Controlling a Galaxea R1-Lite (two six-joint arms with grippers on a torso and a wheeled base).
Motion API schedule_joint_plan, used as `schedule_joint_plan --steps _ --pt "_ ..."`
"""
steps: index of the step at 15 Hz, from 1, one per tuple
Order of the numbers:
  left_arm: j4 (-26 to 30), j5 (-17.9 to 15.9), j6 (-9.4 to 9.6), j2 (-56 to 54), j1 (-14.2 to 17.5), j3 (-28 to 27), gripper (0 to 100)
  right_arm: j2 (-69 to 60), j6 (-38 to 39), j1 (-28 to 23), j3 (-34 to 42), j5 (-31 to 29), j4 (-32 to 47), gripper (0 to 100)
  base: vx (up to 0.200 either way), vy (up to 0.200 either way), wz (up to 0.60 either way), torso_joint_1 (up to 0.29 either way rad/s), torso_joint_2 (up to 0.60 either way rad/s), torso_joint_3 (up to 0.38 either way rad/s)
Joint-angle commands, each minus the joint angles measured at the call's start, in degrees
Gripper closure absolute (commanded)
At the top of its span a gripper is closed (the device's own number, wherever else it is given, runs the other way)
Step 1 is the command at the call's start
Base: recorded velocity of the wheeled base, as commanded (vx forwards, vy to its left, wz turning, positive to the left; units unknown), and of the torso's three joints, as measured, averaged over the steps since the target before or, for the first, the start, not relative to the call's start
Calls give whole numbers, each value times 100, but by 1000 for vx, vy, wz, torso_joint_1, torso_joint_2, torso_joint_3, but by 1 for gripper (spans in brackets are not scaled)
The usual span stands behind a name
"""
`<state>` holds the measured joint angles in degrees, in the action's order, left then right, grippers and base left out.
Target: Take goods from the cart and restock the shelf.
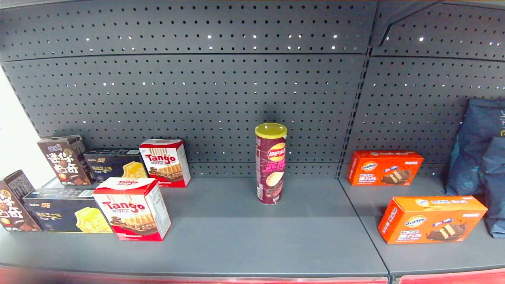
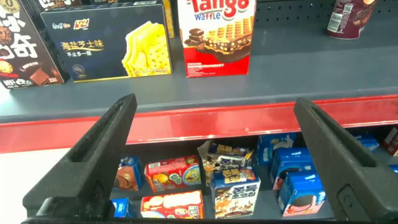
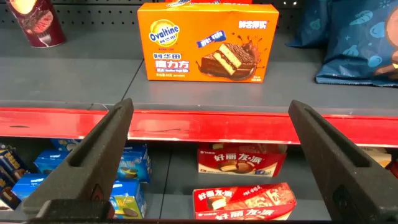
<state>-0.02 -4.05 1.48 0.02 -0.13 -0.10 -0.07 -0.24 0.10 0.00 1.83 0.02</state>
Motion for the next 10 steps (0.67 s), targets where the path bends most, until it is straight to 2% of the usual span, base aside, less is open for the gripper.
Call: schedule_joint_plan --steps 1,7,10 --pt "2 0 2 -2 5 1 0 7 -2 -1 0 2 -2 0 0 0 0 0 0 0" --pt "-15 9 2 -2 5 1 0 7 -2 -1 0 -25 -2 0 0 0 0 0 0 0" --pt "-15 0 2 -2 5 1 0 7 7 -1 0 -33 6 0 0 0 600 4 2 5"
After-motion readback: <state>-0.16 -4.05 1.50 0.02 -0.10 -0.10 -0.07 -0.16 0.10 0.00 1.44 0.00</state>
